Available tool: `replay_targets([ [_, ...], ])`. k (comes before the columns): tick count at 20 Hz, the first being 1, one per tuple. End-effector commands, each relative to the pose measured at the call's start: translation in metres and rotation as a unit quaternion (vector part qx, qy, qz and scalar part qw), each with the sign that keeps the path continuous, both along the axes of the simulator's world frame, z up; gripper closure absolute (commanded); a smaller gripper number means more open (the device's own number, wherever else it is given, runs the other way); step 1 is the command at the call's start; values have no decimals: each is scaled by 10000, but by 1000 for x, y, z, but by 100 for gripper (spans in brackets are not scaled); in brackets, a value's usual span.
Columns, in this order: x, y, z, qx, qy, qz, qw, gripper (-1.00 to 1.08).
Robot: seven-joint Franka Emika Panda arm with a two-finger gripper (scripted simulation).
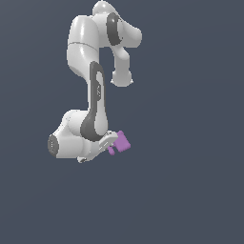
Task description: Pick up the object and move it to a goal position.
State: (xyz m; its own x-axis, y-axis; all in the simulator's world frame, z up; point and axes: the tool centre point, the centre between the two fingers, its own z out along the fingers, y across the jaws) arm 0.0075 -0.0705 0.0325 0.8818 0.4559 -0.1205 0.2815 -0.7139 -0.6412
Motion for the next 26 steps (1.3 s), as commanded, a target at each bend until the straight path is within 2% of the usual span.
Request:
replay_targets([
  [1, -3, 6, -7, 35, 54, 28, 10000, 108],
  [14, -3, 3, 1, 2, 2, 1, 10000, 108],
  [26, -29, 33, 12, 12, 29, 14, 10000, 108],
])
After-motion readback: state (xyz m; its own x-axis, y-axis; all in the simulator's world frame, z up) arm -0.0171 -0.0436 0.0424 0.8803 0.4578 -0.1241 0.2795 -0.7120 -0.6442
